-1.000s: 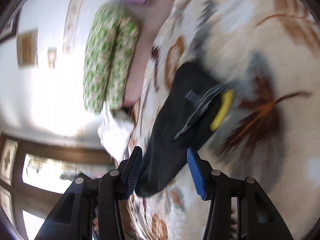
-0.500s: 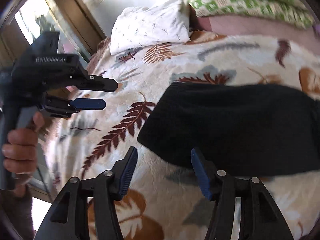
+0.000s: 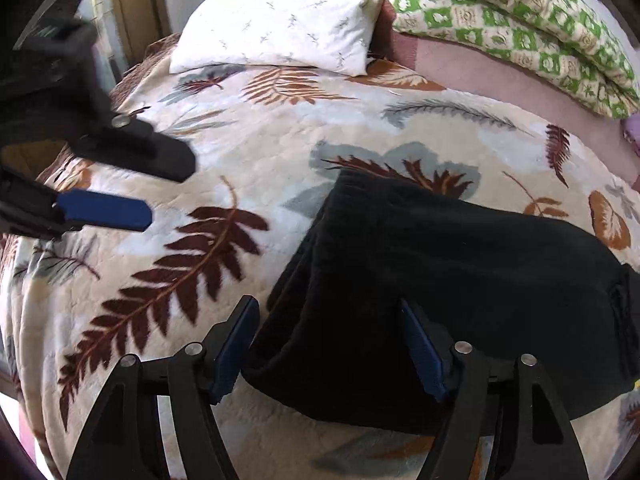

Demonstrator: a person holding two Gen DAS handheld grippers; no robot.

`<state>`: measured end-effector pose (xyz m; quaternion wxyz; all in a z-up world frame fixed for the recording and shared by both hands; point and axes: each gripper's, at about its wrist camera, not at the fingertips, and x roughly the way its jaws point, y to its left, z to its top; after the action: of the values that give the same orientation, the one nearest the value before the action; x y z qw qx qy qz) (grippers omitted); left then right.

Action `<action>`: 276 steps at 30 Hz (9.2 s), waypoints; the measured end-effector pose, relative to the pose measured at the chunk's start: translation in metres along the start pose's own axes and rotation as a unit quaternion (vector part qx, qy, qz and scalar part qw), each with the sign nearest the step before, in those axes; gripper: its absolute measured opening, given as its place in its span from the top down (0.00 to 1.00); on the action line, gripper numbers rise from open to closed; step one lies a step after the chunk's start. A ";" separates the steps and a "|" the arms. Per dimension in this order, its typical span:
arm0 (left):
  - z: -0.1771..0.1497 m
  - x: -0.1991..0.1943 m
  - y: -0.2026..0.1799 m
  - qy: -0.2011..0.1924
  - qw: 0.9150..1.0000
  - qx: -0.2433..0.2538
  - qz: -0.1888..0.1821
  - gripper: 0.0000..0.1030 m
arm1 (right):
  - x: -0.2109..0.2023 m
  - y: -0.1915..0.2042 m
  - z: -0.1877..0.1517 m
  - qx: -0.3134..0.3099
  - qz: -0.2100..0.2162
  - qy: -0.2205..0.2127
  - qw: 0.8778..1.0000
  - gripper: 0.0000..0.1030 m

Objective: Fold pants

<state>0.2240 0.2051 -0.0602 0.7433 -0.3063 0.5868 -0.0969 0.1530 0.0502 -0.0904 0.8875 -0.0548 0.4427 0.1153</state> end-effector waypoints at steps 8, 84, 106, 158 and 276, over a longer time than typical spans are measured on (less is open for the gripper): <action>-0.006 0.025 -0.023 0.041 0.998 0.031 -0.036 0.54 | -0.032 -0.036 -0.003 0.040 0.080 -0.023 0.996 0.68; -0.118 0.100 -0.302 0.049 0.992 0.079 -0.081 0.31 | -0.145 -0.476 -0.121 0.437 0.268 -0.130 0.849 0.49; -0.176 0.202 -0.262 0.075 0.984 -0.125 -0.101 0.37 | -0.055 -0.458 -0.043 0.339 0.223 0.036 0.914 0.46; -0.099 0.179 -0.239 0.132 0.985 0.114 -0.014 0.34 | -0.072 -0.494 -0.088 0.387 0.235 0.020 0.892 0.37; -0.277 -0.022 -0.076 -0.242 0.909 0.171 0.292 0.18 | -0.220 -0.132 -0.165 0.107 -0.088 -0.069 0.988 0.05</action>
<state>-0.0246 0.0610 -0.0333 0.8986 -0.0035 0.4265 0.1031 -0.0689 -0.1449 -0.0152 0.9233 0.0097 0.3840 -0.0080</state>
